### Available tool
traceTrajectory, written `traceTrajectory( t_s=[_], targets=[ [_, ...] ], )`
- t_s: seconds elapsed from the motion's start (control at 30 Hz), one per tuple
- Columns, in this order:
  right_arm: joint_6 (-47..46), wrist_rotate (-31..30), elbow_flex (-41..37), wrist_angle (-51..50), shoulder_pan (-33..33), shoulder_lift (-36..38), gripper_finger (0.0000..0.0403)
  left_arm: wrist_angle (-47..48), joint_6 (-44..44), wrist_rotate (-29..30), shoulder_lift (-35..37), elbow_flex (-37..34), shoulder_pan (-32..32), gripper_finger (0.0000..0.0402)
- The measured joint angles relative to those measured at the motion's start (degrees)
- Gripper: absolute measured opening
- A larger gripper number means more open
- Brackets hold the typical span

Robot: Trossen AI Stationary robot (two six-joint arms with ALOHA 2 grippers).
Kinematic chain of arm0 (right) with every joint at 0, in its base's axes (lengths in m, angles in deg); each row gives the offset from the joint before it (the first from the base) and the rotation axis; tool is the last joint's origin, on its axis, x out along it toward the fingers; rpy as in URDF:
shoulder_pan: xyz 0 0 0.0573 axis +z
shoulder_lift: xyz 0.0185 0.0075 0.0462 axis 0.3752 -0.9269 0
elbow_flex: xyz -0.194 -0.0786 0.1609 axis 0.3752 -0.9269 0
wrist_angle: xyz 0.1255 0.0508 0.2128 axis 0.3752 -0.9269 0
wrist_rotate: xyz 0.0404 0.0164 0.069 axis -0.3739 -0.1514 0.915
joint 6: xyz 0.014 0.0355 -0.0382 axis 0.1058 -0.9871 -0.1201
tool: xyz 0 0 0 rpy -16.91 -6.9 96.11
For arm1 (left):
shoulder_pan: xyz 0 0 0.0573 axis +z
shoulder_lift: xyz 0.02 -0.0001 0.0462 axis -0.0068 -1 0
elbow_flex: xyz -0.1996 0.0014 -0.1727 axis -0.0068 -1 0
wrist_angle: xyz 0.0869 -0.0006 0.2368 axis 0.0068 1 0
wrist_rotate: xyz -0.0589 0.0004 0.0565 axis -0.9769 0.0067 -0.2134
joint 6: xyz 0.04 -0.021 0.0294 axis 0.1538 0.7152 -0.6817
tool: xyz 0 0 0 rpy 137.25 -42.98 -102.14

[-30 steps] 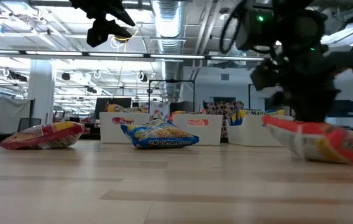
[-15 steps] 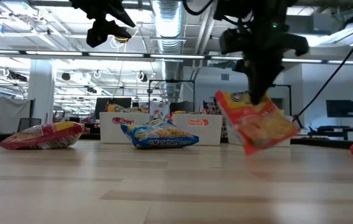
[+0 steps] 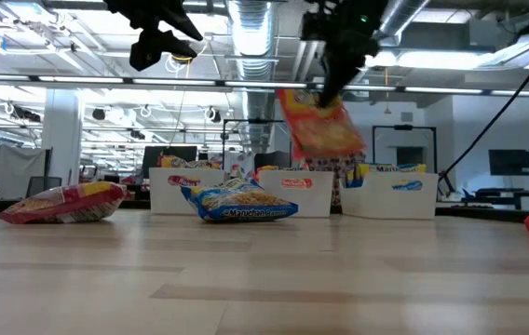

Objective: Sort Maruchan noodles
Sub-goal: Put the orange noodle pack into the middle white bin

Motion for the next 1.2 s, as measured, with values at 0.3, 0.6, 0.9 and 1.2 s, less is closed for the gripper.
traceTrajectory(
  t_s=[0.3,0.6,0.9,1.2],
  targets=[
    [1.63,0.21,6.18,13.65,-11.25,-2.84,0.0007,-2.96,-2.51,10.84,-0.02,0.0,0.0,0.0128],
    [1.36,3.48,6.0,17.49,-15.26,-10.94,0.0007,-19.99,-13.17,13.78,-0.02,0.04,1.59,0.0128],
    [-0.26,3.54,6.0,14.37,-15.12,-15.99,0.0007,-23.01,-20.04,18.52,0.0,0.04,6.07,0.0128],
    [-1.26,3.56,5.94,14.3,-15.89,-19.95,0.0018,-22.99,-20.0,18.35,0.0,0.04,9.01,0.0128]
  ],
)
